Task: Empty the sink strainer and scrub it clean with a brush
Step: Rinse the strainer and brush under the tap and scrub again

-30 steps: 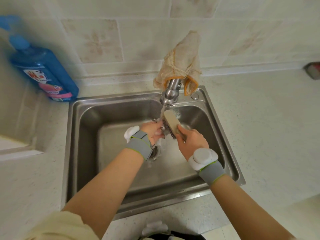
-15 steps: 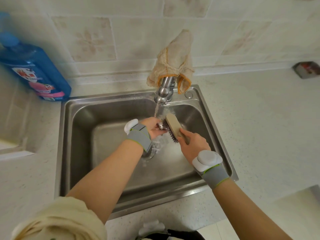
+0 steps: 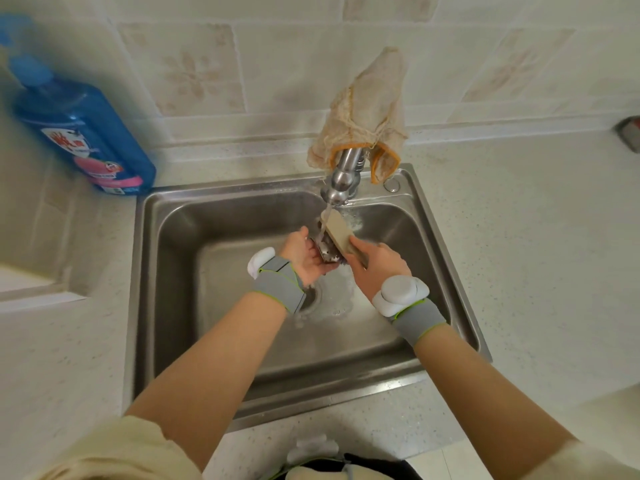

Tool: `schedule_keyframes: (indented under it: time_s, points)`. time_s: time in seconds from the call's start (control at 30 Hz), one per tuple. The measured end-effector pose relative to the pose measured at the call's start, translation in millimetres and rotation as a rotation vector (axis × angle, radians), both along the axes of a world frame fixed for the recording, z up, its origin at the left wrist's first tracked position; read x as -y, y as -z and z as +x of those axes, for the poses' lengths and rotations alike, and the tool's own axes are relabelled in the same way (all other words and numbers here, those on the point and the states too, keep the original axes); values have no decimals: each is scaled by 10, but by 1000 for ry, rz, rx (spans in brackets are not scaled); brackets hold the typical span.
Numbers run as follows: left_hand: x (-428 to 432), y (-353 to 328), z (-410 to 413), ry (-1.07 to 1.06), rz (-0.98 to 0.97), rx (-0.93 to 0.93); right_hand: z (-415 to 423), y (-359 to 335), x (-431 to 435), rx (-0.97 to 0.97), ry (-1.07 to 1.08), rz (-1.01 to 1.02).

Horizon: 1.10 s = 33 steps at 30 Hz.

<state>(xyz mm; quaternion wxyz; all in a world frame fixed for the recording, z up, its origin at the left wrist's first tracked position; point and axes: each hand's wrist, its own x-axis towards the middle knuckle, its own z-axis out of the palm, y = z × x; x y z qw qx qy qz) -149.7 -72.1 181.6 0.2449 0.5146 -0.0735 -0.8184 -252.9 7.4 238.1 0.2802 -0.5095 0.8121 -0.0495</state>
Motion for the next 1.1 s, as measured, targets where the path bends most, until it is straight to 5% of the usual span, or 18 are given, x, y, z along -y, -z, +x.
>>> schedule_keyframes:
  time_s: [0.2,0.43,0.57,1.1]
  points:
    - [-58,63,80,85,-80,127,116,19,9,-21,-106,35]
    - [-177,250,277,278,-457,395,134,-57,-20,3,-144,63]
    - [-181,219,280,323,-516,499,146,-64,-10,-10,-95,60]
    - [-128,-127,328,316,-320,278,243,-88,370,117,-27,-57]
